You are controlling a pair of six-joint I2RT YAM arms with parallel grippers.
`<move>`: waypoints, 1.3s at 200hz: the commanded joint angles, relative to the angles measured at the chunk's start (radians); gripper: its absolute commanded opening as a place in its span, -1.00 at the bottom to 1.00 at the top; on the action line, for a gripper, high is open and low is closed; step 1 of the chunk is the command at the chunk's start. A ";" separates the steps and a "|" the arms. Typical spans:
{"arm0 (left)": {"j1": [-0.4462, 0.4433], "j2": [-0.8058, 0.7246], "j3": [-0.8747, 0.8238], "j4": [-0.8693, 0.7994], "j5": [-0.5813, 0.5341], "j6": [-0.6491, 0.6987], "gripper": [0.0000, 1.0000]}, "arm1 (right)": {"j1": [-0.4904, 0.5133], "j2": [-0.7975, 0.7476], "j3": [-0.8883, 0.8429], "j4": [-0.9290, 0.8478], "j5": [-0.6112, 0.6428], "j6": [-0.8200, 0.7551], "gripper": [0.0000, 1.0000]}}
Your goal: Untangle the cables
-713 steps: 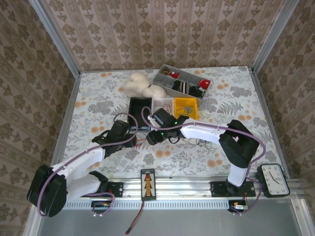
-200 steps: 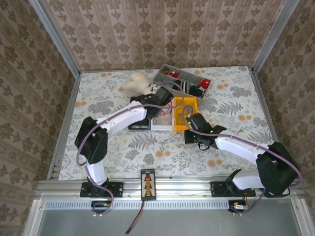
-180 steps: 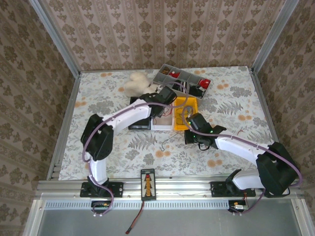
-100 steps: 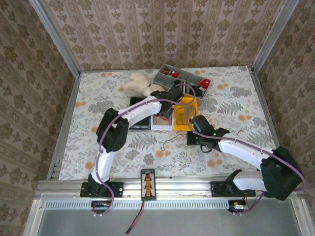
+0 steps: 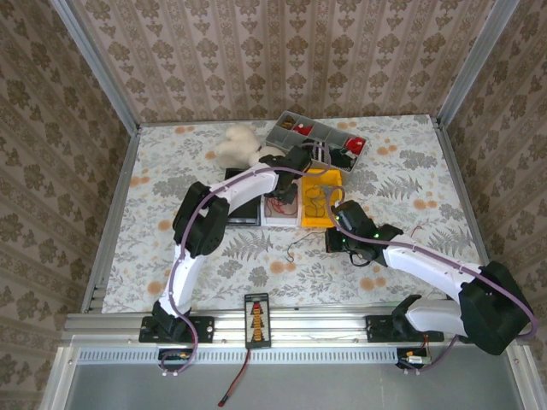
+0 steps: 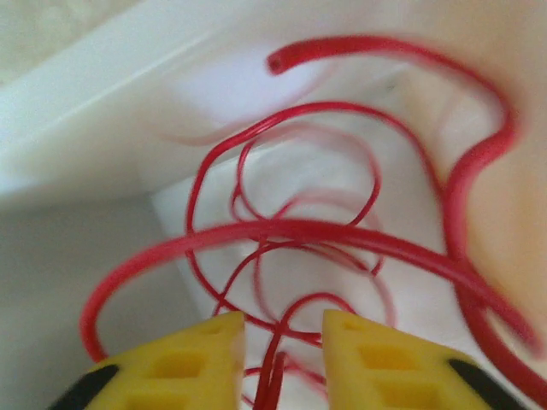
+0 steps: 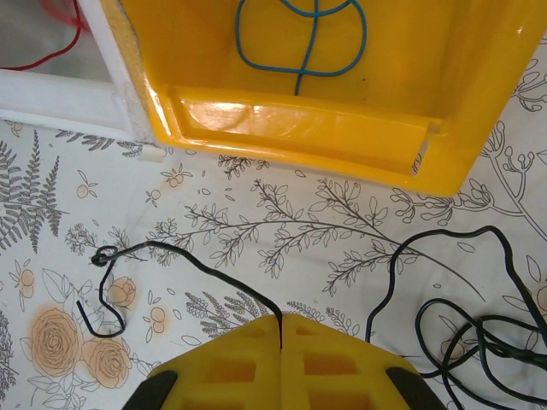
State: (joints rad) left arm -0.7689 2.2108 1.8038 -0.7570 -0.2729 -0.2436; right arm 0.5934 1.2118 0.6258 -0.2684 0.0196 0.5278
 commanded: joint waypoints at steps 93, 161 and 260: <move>-0.021 -0.318 -0.118 0.148 0.032 0.045 0.38 | -0.006 -0.006 -0.008 0.016 0.020 0.014 -0.90; -0.032 -0.688 -0.690 0.530 0.340 0.094 0.52 | 0.002 0.023 0.006 0.098 -0.162 -0.022 -0.88; -0.103 -0.668 -0.817 0.610 0.352 0.129 0.57 | -0.059 -0.104 0.047 -0.100 0.126 0.034 0.29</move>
State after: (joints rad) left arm -0.8310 1.5017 0.9752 -0.1780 0.0677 -0.1623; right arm 0.5968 1.1778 0.6601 -0.2329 -0.0875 0.4957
